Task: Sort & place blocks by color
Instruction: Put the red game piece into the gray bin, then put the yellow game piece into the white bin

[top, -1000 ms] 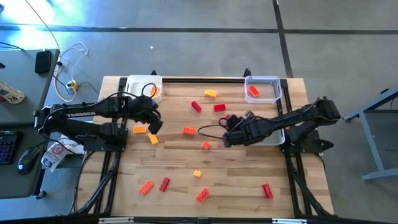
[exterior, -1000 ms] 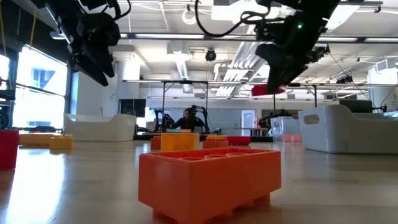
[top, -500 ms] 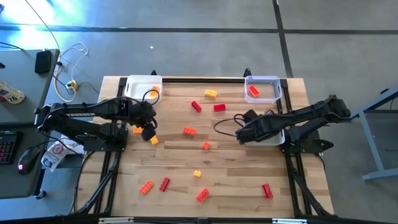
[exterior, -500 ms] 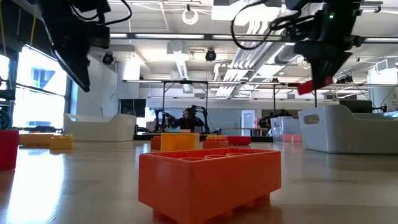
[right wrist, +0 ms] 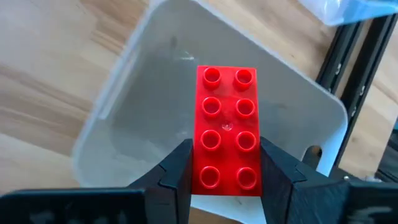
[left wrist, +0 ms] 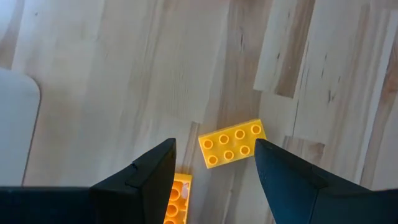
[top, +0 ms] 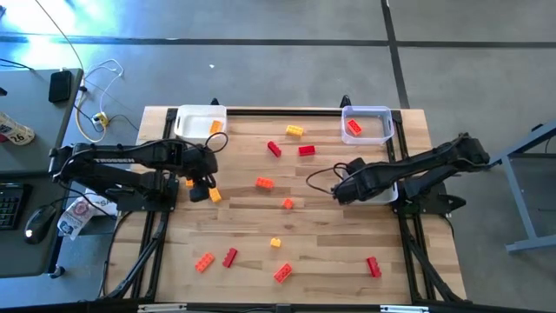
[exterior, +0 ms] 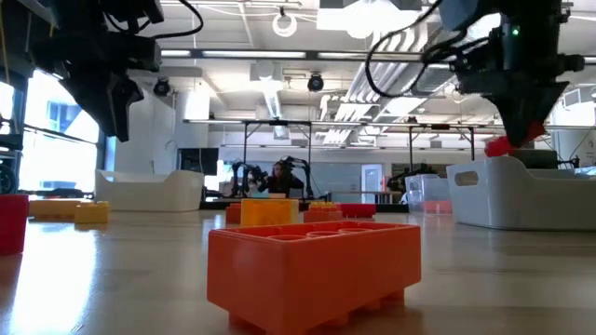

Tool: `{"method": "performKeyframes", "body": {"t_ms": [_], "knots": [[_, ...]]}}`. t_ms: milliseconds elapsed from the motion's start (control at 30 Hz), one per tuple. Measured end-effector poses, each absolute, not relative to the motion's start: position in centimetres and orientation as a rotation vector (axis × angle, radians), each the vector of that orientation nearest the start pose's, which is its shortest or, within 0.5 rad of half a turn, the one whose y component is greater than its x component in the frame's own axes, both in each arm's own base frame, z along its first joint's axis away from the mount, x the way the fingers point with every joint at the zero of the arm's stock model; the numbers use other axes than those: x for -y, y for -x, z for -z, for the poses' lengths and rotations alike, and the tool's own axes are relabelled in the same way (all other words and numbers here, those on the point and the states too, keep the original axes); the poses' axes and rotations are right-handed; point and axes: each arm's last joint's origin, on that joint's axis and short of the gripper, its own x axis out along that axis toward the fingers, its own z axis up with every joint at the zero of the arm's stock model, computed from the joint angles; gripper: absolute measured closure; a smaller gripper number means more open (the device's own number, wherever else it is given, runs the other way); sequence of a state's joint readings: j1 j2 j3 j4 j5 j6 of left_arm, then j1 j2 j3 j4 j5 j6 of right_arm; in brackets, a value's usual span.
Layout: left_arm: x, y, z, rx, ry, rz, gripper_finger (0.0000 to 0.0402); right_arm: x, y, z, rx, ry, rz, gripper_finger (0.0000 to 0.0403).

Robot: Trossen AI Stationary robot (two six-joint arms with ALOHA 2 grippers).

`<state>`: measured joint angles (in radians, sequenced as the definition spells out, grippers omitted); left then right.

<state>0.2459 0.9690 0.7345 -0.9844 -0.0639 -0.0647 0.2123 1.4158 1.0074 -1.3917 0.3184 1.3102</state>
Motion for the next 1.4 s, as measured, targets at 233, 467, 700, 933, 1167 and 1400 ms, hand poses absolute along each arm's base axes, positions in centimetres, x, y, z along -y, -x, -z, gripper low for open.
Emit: {"method": "performKeyframes", "body": {"t_ms": [233, 467, 700, 933, 1167, 1400], "knots": [[-4.2, -15.6, -22.6, -1.252, 0.179, -0.317, 0.0197, -3.5, -19.3, -19.1, -1.407, -0.561, 1.095, 0.0291], [-4.3, -16.2, -21.7, -1.319, 0.187, -0.315, 0.0197, -3.3, -19.0, -18.2, -1.389, -0.565, 1.114, 0.0290], [-4.5, -17.0, -21.8, -1.399, 0.213, -0.330, 0.0197, -3.3, -19.1, -18.3, -1.386, -0.539, 1.098, 0.0214], [-4.5, -17.0, -21.2, -1.588, 0.206, -0.308, 0.0197, -3.3, -19.1, -18.2, -1.390, -0.532, 1.090, 0.0170], [-4.7, -17.4, -19.8, -1.739, 0.182, -0.323, 0.0197, -3.2, -19.1, -18.3, -1.365, -0.508, 1.100, 0.0168], [-5.0, -18.3, -18.0, -1.854, 0.171, -0.292, 0.0197, -3.2, -19.1, -18.3, -1.363, -0.509, 1.099, 0.0167]]}}
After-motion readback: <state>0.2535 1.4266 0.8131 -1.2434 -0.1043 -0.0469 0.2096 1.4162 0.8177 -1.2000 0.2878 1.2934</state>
